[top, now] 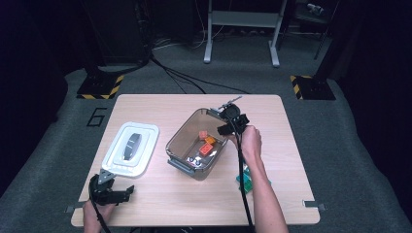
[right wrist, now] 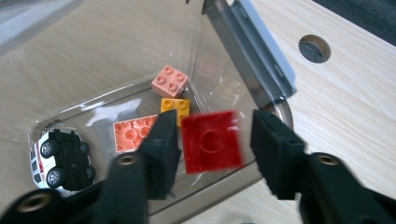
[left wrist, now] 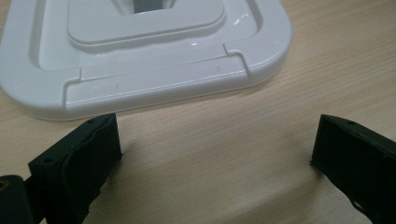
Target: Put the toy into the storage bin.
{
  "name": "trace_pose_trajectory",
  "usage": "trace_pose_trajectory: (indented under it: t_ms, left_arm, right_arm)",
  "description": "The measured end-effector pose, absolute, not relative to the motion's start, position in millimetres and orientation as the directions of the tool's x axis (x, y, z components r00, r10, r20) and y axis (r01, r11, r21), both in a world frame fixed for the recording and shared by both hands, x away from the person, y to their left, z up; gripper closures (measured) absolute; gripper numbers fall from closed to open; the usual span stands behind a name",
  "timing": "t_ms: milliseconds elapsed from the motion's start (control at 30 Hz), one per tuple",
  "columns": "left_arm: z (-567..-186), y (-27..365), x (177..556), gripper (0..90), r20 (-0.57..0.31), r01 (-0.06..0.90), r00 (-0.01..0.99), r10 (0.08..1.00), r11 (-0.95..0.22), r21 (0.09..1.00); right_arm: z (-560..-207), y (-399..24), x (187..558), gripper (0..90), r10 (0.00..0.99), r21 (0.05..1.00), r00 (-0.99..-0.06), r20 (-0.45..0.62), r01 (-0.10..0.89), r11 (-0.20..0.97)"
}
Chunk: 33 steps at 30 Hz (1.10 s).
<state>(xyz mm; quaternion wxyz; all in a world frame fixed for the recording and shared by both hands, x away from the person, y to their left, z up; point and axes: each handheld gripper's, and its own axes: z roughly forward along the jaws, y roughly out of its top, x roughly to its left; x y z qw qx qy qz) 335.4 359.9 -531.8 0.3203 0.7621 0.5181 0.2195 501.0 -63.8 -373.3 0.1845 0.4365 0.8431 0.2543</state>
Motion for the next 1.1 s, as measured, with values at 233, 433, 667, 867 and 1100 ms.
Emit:
trace_pose_trajectory:
  t_ms: [233, 433, 667, 867, 1100]
  left_arm:
    - [-531.8, 359.9, 335.4, 1.2, 0.003, 0.649, 0.367, 0.930, -0.258, 0.716]
    - [-532.3, 359.5, 335.4, 1.2, 0.003, 0.645, 0.363, 0.932, -0.254, 0.721]
    - [-531.7, 359.8, 335.3, 1.2, 0.003, 0.649, 0.367, 0.930, -0.258, 0.716]
    - [-531.7, 359.8, 335.3, 1.2, 0.003, 0.649, 0.367, 0.930, -0.258, 0.716]
    - [-531.7, 359.8, 335.3, 1.2, 0.003, 0.649, 0.367, 0.930, -0.258, 0.716]
  right_arm:
    - [-363.6, -84.6, 486.0, 27.1, 0.853, 0.647, -0.519, -0.060, 0.630, 0.429]
    - [-366.9, -111.4, 465.9, 15.6, 0.870, 0.683, -0.493, -0.027, 0.626, 0.376]
    - [-398.4, -136.3, 459.7, 7.8, 0.875, 0.639, -0.484, 0.009, 0.676, 0.367]
    - [-433.8, -149.2, 462.3, 12.9, 0.908, 0.589, -0.417, 0.046, 0.745, 0.313]
    - [-461.7, -153.9, 471.6, 16.5, 0.936, 0.538, -0.342, 0.077, 0.805, 0.250]
